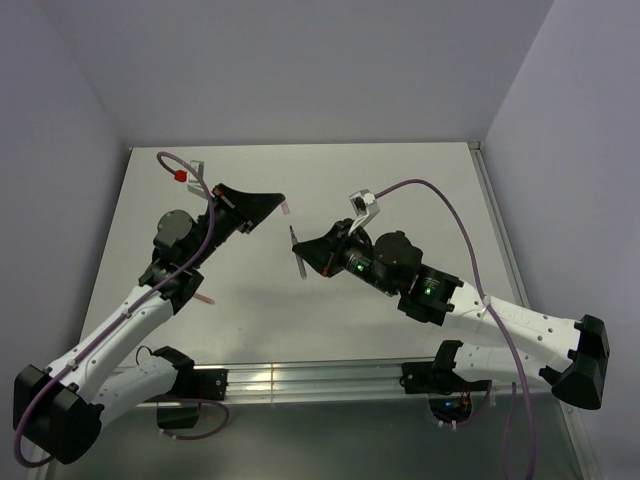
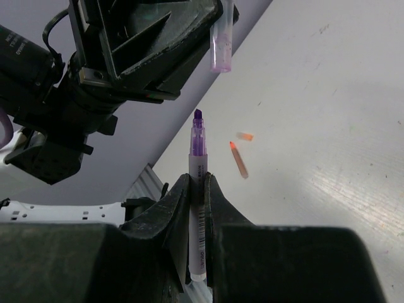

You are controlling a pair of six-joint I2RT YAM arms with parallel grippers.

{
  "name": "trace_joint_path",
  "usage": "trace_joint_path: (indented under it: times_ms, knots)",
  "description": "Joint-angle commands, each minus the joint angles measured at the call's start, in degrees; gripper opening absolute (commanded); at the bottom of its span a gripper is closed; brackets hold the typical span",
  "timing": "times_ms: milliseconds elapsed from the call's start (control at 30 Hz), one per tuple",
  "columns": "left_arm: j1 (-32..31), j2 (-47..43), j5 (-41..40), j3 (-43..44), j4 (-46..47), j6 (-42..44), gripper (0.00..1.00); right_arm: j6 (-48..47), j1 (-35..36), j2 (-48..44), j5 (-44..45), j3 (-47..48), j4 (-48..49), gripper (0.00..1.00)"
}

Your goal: Insert the pens into the pen caps

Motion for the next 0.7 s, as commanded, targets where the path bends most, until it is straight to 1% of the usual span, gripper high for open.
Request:
trace_joint_path:
  times_ms: [0,667]
  knots:
    - [-0.67,-1.76,1.49,0.12,2.91,-0.82,0.0,-1.06,-0.29,0.16,1.73,2.92,1.92,0.0]
    - [-3.92,-1.5,0.79,-0.23,1.59,0.32,0.0,-2.47,-0.29,-1.51,4.37,3.62,-0.19,0.0]
